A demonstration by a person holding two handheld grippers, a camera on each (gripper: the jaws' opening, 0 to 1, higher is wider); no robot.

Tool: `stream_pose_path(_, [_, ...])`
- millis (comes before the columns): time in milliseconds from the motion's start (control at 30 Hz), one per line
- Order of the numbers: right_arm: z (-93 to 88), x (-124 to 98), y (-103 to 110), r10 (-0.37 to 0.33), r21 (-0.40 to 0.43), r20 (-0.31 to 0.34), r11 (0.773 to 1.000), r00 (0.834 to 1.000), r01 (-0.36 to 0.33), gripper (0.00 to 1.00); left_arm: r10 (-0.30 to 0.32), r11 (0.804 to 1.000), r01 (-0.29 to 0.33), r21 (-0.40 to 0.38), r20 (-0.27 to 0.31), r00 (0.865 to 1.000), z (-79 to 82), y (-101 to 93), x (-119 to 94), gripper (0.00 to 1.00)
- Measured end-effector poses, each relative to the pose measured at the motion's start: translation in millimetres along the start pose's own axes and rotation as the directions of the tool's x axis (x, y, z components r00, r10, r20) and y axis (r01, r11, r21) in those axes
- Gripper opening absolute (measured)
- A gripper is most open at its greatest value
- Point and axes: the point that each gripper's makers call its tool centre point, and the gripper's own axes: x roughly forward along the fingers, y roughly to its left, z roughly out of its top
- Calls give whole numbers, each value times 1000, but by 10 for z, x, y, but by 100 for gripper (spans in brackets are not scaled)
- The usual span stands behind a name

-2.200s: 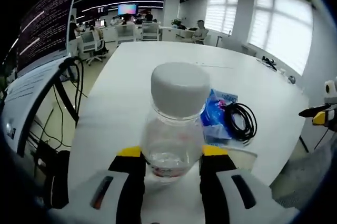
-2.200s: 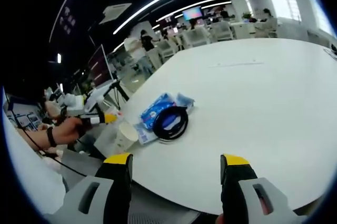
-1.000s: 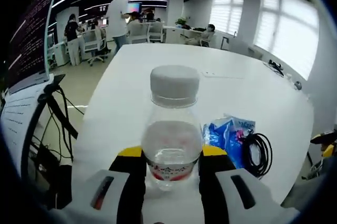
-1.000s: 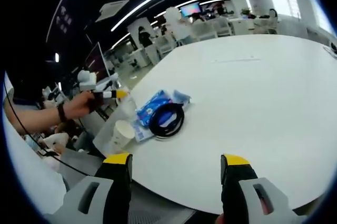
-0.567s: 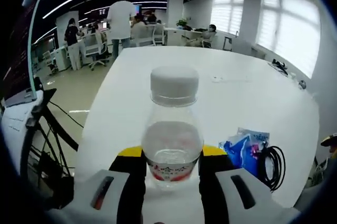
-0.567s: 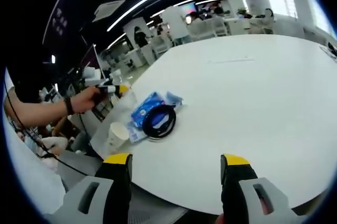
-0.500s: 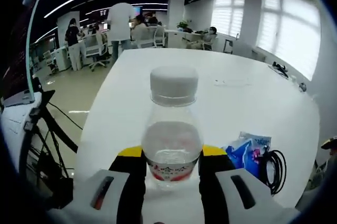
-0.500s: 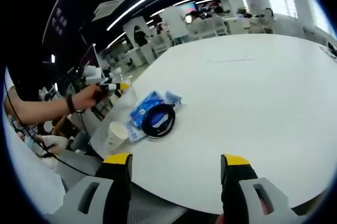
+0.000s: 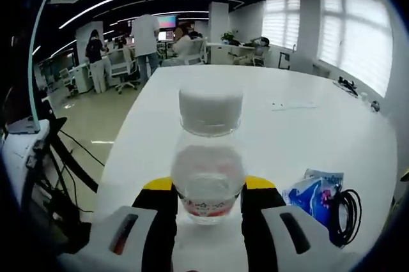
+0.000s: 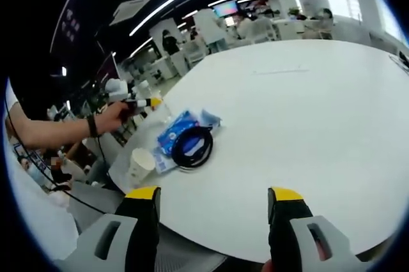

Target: Arrange the tabletop items into an orderly group along one side of the table until the central work area is clear of visible clutter.

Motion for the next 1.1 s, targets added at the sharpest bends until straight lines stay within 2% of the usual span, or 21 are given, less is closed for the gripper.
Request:
stream_pose_path(67, [-5, 9, 4, 3, -2, -5, 1000, 1000, -3, 70, 14, 1000, -14, 17, 6, 1000, 9, -36, -20, 37])
stream_pose_path(200, [-6, 40, 3, 9, -8, -13, 1000, 1000, -9, 69, 38, 999, -38, -11, 19, 999, 22, 25, 56, 37])
stream_pose_path(400, [-2, 67, 24, 19, -16, -19, 1000, 1000, -19, 69, 71, 997, -70, -37, 30, 997, 45, -20, 139, 37])
stream_pose_path(767, [-30, 64, 64, 21, -21, -30, 1000, 999, -22, 70, 68, 995, -66, -69, 32, 997, 146, -14, 329, 38])
stream_pose_path(1100, [-42, 31, 63, 12, -14, -28, 1000, 1000, -12, 70, 60, 995, -58, -85, 27, 998, 178, -27, 393, 39])
